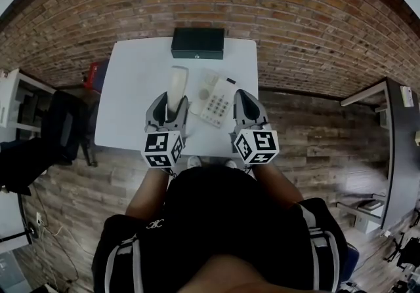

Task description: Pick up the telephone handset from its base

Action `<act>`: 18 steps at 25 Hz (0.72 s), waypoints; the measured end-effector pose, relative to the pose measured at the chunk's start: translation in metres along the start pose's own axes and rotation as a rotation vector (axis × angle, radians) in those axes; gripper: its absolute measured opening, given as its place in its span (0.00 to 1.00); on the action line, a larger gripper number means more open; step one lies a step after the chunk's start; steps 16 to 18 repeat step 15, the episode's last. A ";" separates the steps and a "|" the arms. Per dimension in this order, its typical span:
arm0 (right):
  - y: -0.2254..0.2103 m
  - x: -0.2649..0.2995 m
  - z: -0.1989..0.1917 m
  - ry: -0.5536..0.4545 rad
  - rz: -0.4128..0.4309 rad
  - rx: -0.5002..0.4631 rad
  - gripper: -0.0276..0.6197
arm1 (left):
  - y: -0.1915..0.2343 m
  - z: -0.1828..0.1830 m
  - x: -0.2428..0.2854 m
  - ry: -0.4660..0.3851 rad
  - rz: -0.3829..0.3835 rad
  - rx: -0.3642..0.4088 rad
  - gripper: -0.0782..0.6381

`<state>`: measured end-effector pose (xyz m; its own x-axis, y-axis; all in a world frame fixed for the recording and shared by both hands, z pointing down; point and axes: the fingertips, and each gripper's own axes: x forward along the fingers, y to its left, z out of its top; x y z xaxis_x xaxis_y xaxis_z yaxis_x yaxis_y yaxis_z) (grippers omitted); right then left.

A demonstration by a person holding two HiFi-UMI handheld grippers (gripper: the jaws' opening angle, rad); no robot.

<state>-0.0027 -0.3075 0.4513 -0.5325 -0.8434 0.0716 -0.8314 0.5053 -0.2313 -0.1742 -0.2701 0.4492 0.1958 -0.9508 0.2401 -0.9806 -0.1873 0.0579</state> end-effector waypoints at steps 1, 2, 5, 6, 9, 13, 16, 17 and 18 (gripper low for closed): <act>0.000 0.000 0.000 0.002 -0.001 0.000 0.04 | 0.000 0.001 0.000 -0.005 -0.002 -0.003 0.40; 0.000 0.000 -0.001 0.003 -0.002 0.000 0.04 | 0.000 0.001 0.000 -0.006 -0.003 -0.005 0.40; -0.001 0.000 -0.003 0.008 -0.005 0.000 0.04 | 0.000 0.001 0.002 -0.002 -0.007 -0.006 0.40; -0.001 0.000 -0.003 0.008 -0.006 -0.001 0.04 | 0.000 0.000 0.003 0.000 -0.009 -0.005 0.40; -0.001 -0.001 -0.004 0.009 -0.006 -0.001 0.04 | -0.002 -0.001 0.004 0.005 -0.014 -0.005 0.40; 0.000 -0.002 -0.004 0.010 -0.003 -0.001 0.04 | -0.002 -0.001 0.003 0.004 -0.021 -0.012 0.40; 0.001 -0.002 -0.005 0.011 -0.003 -0.001 0.04 | -0.001 0.000 0.002 -0.001 -0.024 -0.018 0.40; 0.001 -0.002 -0.005 0.011 -0.003 -0.001 0.04 | -0.001 0.000 0.002 -0.001 -0.024 -0.018 0.40; 0.001 -0.002 -0.005 0.011 -0.003 -0.001 0.04 | -0.001 0.000 0.002 -0.001 -0.024 -0.018 0.40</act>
